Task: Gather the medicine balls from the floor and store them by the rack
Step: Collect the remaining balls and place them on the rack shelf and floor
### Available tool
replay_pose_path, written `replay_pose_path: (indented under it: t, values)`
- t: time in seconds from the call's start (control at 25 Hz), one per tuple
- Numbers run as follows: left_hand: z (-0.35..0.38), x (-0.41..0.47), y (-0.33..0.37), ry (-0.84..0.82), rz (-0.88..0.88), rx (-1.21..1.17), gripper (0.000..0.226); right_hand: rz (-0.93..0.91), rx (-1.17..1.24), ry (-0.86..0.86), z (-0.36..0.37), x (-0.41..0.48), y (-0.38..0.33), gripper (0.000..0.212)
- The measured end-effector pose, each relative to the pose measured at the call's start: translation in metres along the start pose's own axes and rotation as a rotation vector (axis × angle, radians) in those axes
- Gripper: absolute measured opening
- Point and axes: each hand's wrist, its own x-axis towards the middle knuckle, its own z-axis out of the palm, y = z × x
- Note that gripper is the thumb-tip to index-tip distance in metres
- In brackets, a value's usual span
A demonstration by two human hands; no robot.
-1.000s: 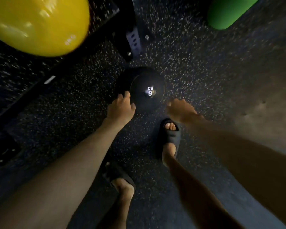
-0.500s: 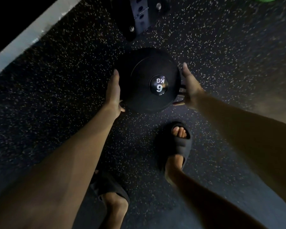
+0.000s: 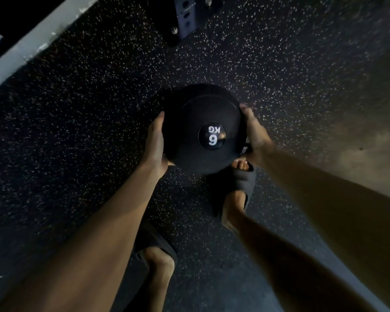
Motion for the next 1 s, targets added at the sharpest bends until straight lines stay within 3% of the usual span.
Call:
replay_pose_path:
  t: [0.16,0.36,0.56,0.68,0.88,1.0]
  values:
    - [-0.014,-0.077,-0.023,-0.035,-0.038,-0.002,0.052,0.034,-0.018,0.05,-0.011,-0.09,0.018,0.072]
    - [-0.048,-0.215,0.001,-0.056,0.027,0.021,0.057,-0.095,0.016,0.062,0.0,-0.246,0.023,0.072]
    - [-0.098,-0.387,0.059,-0.118,0.186,0.096,0.078,-0.205,0.114,0.08,0.026,-0.434,0.027,0.073]
    - [-0.13,-0.482,0.076,-0.102,0.323,0.079,0.081,-0.313,0.128,0.048,0.045,-0.545,0.028,0.062]
    - [-0.175,-0.615,0.081,-0.001,0.58,0.042,0.068,-0.52,0.087,0.006,0.071,-0.685,0.041,0.051]
    - [-0.207,-0.694,0.055,0.062,0.688,-0.032,0.062,-0.683,-0.03,-0.02,0.088,-0.748,0.054,0.068]
